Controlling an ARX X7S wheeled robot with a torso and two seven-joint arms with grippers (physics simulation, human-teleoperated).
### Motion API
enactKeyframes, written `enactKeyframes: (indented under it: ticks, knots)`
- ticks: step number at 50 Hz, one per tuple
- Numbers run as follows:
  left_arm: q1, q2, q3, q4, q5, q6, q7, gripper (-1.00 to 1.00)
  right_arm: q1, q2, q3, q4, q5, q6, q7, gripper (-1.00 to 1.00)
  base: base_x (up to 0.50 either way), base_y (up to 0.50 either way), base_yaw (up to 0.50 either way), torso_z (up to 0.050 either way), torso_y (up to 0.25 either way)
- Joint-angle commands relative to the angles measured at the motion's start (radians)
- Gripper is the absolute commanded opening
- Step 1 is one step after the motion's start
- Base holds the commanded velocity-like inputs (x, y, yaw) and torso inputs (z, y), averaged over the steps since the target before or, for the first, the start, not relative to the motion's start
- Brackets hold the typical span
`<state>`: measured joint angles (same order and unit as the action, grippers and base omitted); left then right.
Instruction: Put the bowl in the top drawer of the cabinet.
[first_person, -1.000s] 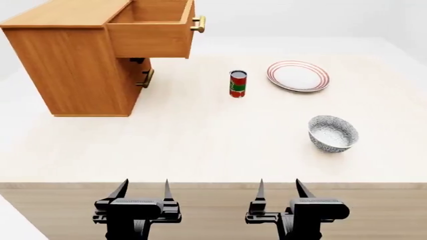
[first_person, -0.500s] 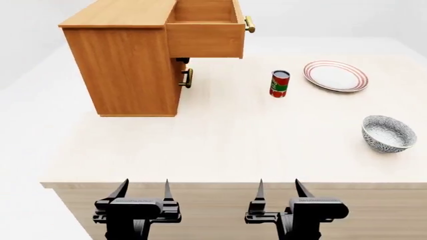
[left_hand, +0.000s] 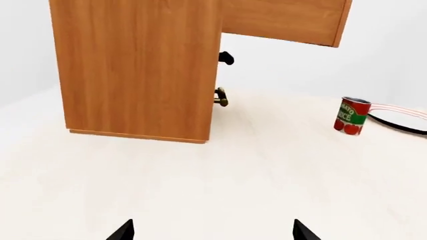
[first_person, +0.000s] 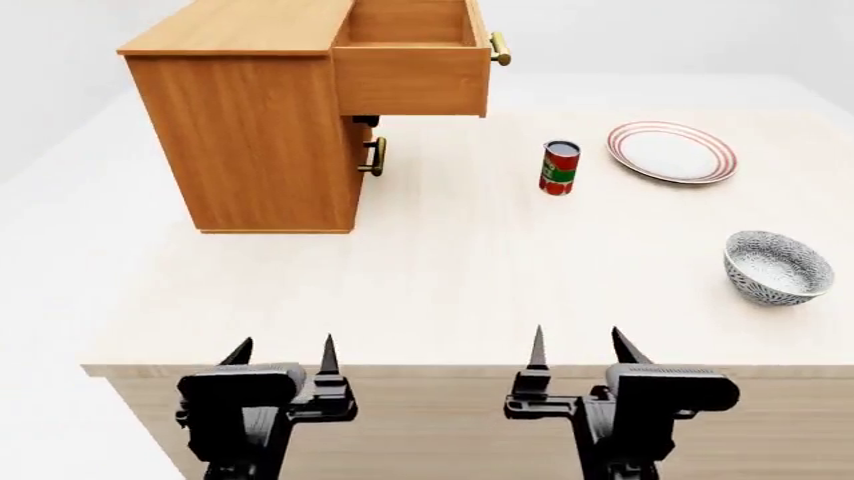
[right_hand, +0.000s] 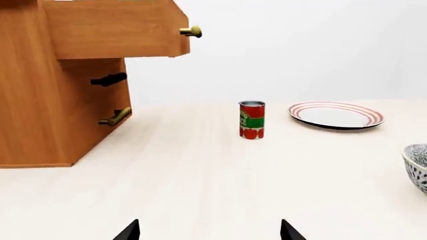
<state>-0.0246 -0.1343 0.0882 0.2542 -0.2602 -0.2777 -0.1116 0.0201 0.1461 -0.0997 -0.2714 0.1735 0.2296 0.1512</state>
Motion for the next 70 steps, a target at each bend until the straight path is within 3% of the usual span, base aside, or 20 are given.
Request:
enactKeyframes:
  ticks: [1,7,13,17,22,32,47,70]
  knots:
    - [-0.008,-0.071,-0.067,0.387,-0.19,-0.296,-0.04,1.0,0.062,0.075,0.032,-0.39,0.106,0.39,0.047,1.0,0.0,0.0,0.0,0.0,0.0]
    - [-0.08,-0.155,-0.173,0.565,-0.374,-0.487,-0.068,1.0,0.187,0.12,0.1,-0.63,0.246,0.756,0.08,1.0,0.0,0.0,0.0,0.0,0.0]
    - [-0.246,-0.232,-0.293,0.608,-0.632,-0.666,-0.098,1.0,0.417,0.1,0.35,-0.773,0.517,1.156,0.103,1.0,0.0,0.0,0.0,0.0,0.0]
    - [-0.364,-0.273,-0.332,0.591,-0.748,-0.723,-0.107,1.0,0.609,0.139,0.493,-0.766,0.743,1.334,0.19,1.0,0.0,0.0,0.0,0.0,0.0]
    - [-0.474,-0.314,-0.371,0.537,-0.861,-0.774,-0.132,1.0,0.762,0.266,0.516,-0.637,1.096,1.336,0.45,1.0,0.0,0.0,0.0,0.0,0.0]
    - [-0.682,-0.389,-0.404,0.452,-1.114,-0.875,-0.237,1.0,0.952,0.393,0.425,-0.476,1.287,1.316,0.626,1.0,0.12,0.0,0.0,0.0,0.0]
    - [-0.774,-0.419,-0.37,0.429,-1.158,-0.888,-0.236,1.0,1.166,0.458,0.296,-0.359,1.277,1.267,0.592,1.0,0.19,0.0,0.0,0.0,0.0]
    - [-0.839,-0.434,-0.32,0.416,-1.156,-0.892,-0.235,1.0,1.229,0.489,0.159,-0.311,1.144,1.185,0.461,1.0,0.21,0.02,0.0,0.0,0.0]
